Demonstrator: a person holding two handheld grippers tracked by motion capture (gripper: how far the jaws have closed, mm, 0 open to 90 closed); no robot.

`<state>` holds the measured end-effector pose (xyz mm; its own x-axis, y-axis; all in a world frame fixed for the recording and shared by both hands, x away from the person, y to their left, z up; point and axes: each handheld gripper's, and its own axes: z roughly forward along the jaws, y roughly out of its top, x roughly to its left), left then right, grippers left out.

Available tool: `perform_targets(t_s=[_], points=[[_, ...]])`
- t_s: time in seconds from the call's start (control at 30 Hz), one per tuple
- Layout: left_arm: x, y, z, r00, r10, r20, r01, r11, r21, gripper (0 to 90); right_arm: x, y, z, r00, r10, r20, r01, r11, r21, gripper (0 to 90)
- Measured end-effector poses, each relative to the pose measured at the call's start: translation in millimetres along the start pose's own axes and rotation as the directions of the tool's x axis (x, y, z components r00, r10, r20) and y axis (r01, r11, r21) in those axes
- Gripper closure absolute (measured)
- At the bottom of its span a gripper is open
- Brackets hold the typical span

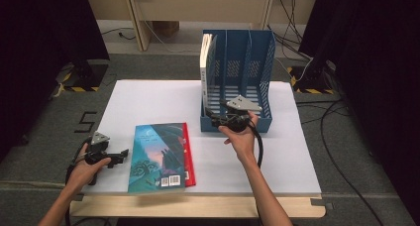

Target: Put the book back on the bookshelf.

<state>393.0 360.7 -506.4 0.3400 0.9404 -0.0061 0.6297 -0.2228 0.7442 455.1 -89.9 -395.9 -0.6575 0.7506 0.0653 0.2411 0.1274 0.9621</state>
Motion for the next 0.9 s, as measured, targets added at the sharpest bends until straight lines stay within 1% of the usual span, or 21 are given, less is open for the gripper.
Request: perform_targets(t_s=[0.2,0.33,0.43,0.53,0.63,0.7,0.9], points=[[0.2,0.0,0.0,1.0,0.0,0.002,0.0,1.0,0.0,9.1,3.1,-4.1,-4.0,0.9998,0.016,-0.012,-0.016,1.0,0.003,30.9],[0.2,0.0,0.0,1.0,-0.001,0.003,0.001,1.0,-0.001,9.1,5.8,-8.2,-5.2,0.9983,0.048,-0.032,-0.048,0.999,0.014,29.1],[0.2,-0.1,0.0,1.0,-0.001,0.003,0.001,1.0,-0.001,9.1,8.0,-12.3,-5.7,0.9978,0.052,-0.041,-0.051,0.998,0.025,28.7],[0.2,-0.1,0.0,1.0,-0.002,0.003,0.002,1.0,-0.001,9.1,9.8,-17.9,-6.7,0.9957,0.073,-0.057,-0.071,0.997,0.039,28.0],[0.3,0.0,0.0,1.0,-0.002,0.003,0.002,1.0,-0.001,9.1,11.0,-20.3,-7.4,0.9954,0.074,-0.061,-0.072,0.996,0.045,27.5],[0.2,-0.1,0.0,1.0,-0.002,0.003,0.002,1.0,-0.001,9.1,12.7,-23.5,-8.8,0.9932,0.089,-0.076,-0.085,0.995,0.051,27.5],[0.3,-0.1,0.0,1.0,-0.002,0.003,0.002,1.0,-0.001,9.1,15.4,-29.2,-11.4,0.9889,0.114,-0.096,-0.108,0.992,0.063,27.1]])
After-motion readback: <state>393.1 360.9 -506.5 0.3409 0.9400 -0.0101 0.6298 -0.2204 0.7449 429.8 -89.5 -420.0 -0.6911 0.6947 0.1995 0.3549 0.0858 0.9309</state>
